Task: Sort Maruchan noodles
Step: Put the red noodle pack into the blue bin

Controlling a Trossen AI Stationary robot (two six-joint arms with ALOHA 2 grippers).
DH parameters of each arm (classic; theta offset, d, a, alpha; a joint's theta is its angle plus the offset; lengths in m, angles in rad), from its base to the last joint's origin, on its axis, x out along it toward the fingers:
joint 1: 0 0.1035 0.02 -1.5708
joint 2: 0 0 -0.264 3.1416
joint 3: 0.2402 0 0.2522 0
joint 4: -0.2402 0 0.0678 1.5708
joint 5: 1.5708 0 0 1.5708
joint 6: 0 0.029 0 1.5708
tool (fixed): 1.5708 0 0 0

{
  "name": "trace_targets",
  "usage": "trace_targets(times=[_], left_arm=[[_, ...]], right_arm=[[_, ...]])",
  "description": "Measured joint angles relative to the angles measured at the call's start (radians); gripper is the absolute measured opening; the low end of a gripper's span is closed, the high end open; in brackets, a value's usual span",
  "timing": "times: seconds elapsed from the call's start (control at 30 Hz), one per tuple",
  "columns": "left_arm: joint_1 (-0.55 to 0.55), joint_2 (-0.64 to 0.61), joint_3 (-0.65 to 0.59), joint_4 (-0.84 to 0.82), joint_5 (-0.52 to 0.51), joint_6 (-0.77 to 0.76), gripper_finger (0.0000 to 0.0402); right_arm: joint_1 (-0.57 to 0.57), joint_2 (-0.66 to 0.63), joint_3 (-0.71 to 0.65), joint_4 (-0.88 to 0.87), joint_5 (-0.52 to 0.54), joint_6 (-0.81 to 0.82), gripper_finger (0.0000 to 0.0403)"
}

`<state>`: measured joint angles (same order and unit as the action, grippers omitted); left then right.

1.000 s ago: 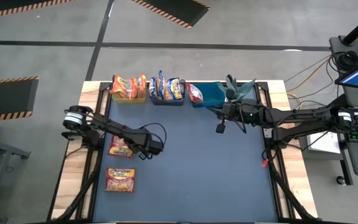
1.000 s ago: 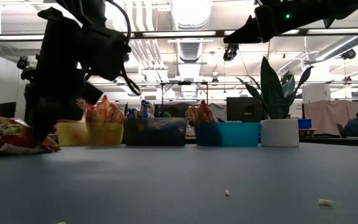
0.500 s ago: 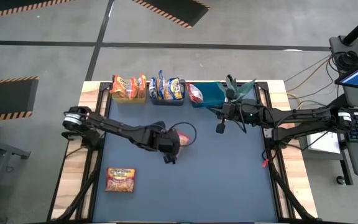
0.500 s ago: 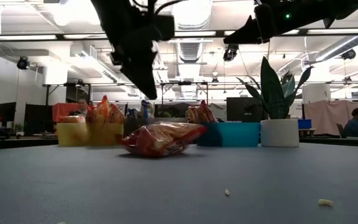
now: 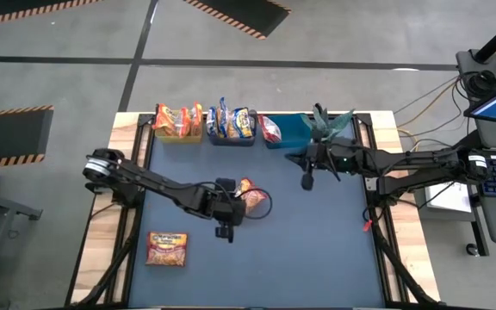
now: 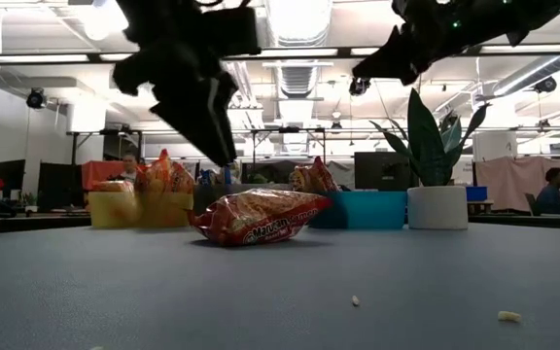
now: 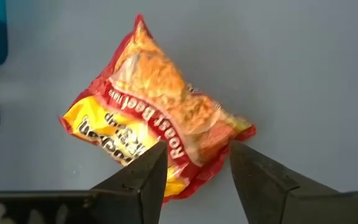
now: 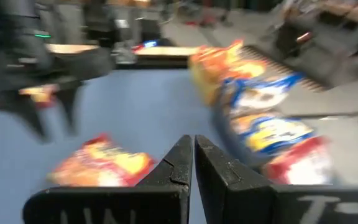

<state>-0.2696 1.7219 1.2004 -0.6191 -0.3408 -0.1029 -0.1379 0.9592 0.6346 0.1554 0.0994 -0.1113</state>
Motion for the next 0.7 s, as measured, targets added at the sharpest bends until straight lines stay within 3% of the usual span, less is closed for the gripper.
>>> trace_targets(times=[0.23, 0.5, 0.7], left_arm=[[0.002, -0.094, -0.208, 0.223, 0.0, 0.039, 0.0156], [0.005, -0.137, -0.465, 0.644, -0.013, 0.04, 0.0135], [0.006, -0.137, -0.58, 0.841, -0.016, 0.042, 0.0116]], right_arm=[[0.017, 0.029, -0.015, -0.046, -0.175, 0.272, 0.0009], [0.088, 0.19, -0.019, 0.017, -0.179, 0.52, 0.0009], [0.106, 0.32, 0.045, 0.044, -0.179, 0.625, 0.0009]])
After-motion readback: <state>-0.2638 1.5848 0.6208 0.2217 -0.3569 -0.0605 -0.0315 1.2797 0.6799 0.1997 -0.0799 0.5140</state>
